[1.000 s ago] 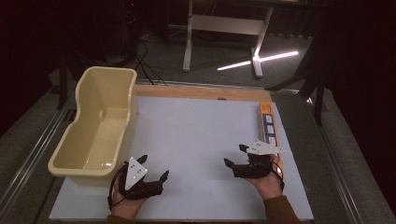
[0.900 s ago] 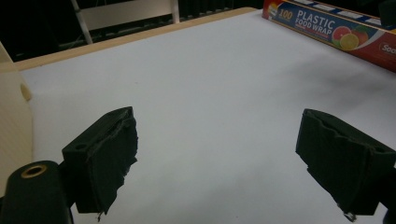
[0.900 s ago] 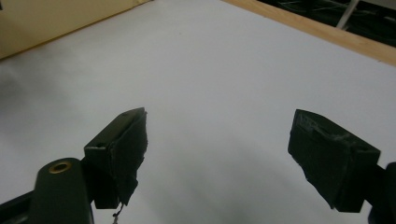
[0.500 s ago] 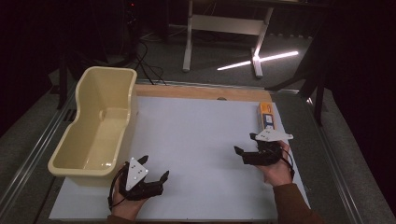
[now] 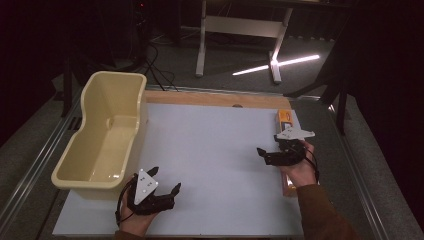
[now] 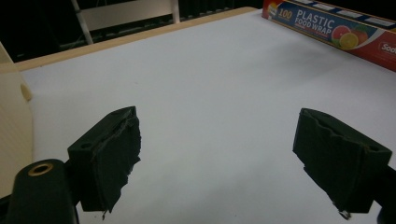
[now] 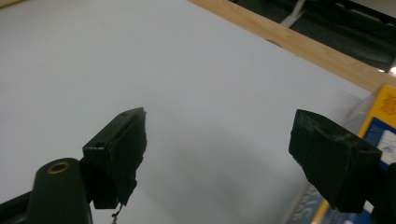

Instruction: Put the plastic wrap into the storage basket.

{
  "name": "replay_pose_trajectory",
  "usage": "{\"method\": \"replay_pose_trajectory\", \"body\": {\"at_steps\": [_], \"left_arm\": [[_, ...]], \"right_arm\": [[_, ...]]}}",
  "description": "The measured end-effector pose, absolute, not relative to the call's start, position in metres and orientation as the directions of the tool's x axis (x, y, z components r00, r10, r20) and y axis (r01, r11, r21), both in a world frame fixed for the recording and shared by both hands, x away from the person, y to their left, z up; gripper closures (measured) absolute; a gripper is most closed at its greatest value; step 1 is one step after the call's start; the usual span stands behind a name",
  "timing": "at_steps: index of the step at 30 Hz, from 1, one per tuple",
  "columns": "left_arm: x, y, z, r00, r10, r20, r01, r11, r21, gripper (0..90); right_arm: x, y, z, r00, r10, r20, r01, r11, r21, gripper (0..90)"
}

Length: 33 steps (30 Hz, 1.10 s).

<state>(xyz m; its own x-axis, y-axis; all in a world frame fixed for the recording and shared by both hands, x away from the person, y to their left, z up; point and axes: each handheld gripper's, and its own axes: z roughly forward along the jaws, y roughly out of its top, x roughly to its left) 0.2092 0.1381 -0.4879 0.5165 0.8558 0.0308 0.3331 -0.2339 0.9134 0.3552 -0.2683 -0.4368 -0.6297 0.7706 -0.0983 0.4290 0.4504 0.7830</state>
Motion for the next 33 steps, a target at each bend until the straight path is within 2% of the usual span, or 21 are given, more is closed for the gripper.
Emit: {"method": "replay_pose_trajectory", "body": {"at_steps": [11, 23, 28, 33], "left_arm": [[0.209, 0.138, -0.488, 0.512, 0.859, 0.033, 0.332, -0.233, 0.914, 14.3], [0.209, 0.137, -0.488, 0.513, 0.858, 0.032, 0.334, -0.234, 0.913, 14.3], [0.210, 0.137, -0.489, 0.514, 0.857, 0.032, 0.333, -0.233, 0.914, 14.3], [0.210, 0.137, -0.489, 0.516, 0.856, 0.032, 0.336, -0.237, 0.911, 14.4]], "right_arm": [[0.378, -0.286, -0.437, -0.558, 0.820, -0.131, 0.473, 0.443, 0.762, 18.1], [0.406, -0.306, -0.452, -0.468, 0.879, -0.092, 0.596, 0.391, 0.702, 15.9], [0.411, -0.310, -0.456, -0.428, 0.897, -0.108, 0.645, 0.387, 0.659, 15.9], [0.417, -0.317, -0.462, -0.373, 0.924, -0.087, 0.692, 0.339, 0.637, 16.6]]}}
